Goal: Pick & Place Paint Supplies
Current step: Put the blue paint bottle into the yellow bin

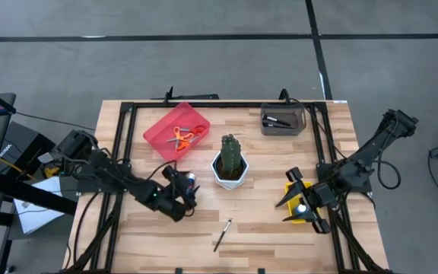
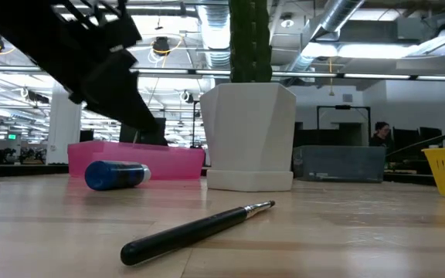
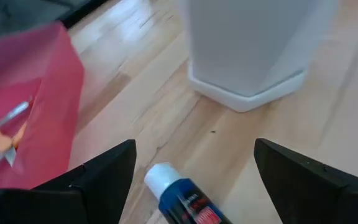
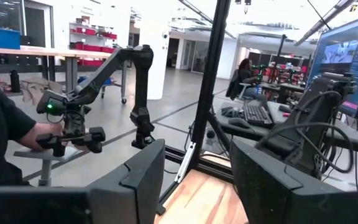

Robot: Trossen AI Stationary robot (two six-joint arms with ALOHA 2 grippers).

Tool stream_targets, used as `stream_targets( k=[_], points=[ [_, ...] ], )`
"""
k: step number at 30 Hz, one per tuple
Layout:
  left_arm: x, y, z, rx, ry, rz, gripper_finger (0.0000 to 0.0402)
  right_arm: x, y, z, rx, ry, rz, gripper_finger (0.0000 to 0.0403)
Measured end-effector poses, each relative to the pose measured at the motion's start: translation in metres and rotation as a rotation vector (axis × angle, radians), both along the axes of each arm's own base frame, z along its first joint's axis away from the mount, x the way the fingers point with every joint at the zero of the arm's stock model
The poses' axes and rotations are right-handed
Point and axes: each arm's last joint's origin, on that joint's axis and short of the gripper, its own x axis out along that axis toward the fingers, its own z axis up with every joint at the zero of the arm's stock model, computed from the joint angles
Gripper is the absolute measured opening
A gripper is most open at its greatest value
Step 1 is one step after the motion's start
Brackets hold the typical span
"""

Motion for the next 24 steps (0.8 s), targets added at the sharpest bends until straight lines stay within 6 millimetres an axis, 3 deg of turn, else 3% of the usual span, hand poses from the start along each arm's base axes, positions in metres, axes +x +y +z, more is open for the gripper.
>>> stream_targets(
  k=[13,24],
  points=[
    [0.017,0.032,-0.029,-0.095,0.024,0.188,0.0319,0.000,0.000,0.000,0.000,0.000,0.000,0.0177],
    [0.020,0.040,-0.031,-0.166,0.019,0.234,0.0319,0.000,0.000,0.000,0.002,0.002,0.001,0.0177]
  ],
)
